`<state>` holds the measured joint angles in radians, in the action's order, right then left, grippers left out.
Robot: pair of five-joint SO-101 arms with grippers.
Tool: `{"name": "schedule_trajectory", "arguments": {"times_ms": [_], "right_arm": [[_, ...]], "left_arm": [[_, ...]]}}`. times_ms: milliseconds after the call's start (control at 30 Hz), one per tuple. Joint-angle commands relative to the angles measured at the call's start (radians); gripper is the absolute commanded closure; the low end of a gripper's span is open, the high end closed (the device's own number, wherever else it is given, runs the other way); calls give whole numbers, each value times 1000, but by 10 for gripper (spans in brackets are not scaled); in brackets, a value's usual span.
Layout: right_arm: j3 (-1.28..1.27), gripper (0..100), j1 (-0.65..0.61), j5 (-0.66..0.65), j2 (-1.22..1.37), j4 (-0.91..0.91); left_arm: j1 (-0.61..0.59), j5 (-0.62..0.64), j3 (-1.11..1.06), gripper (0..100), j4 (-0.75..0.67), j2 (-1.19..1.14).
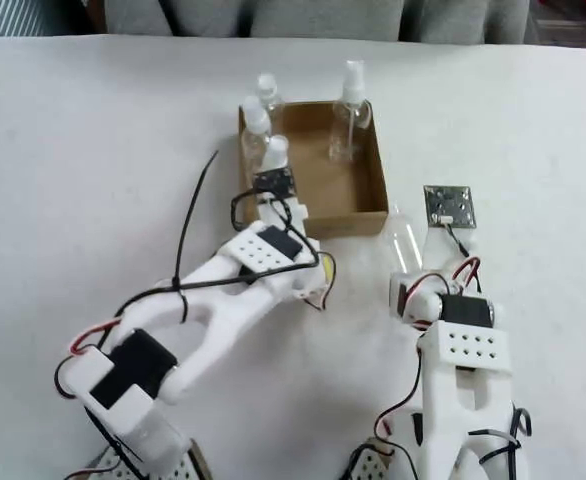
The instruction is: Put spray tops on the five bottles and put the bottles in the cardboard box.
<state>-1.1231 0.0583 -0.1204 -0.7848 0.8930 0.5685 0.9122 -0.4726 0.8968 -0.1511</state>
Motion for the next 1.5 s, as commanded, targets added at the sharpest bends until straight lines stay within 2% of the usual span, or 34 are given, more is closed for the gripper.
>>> {"name": "schedule_trajectory", "arguments": {"times_ms": [0,67,167,267,367,467,633,800,967,1067,1267,1467], "right_arm": [[0,950,-7,-17,-8,-15],[0,950,-7,-17,-8,-15],[0,950,-7,-17,-8,-15],[0,950,-7,-18,-8,-15],[0,950,-4,-18,-8,-15],[2,950,2,-20,-15,-15],[5,949,1,-21,-16,-15],[32,950,12,-21,-18,1],[239,947,56,-23,-4,163],[407,947,54,-23,53,263],[717,939,5,-23,374,371],[933,828,-51,-23,694,414]], "left_arm": [[12,14,40,837,-26,4],[16,12,38,871,-31,4],[16,12,18,982,-72,2],[24,12,-18,959,-112,2],[25,9,-29,981,-114,5],[25,-66,-34,979,-109,12],[12,-110,-23,979,-17,15],[-53,-130,-25,980,-5,15],[-70,-184,-54,980,15,82],[-70,-298,-118,980,32,226],[-154,-397,-292,980,3,553],[-282,-394,-414,980,-118,734]]}}
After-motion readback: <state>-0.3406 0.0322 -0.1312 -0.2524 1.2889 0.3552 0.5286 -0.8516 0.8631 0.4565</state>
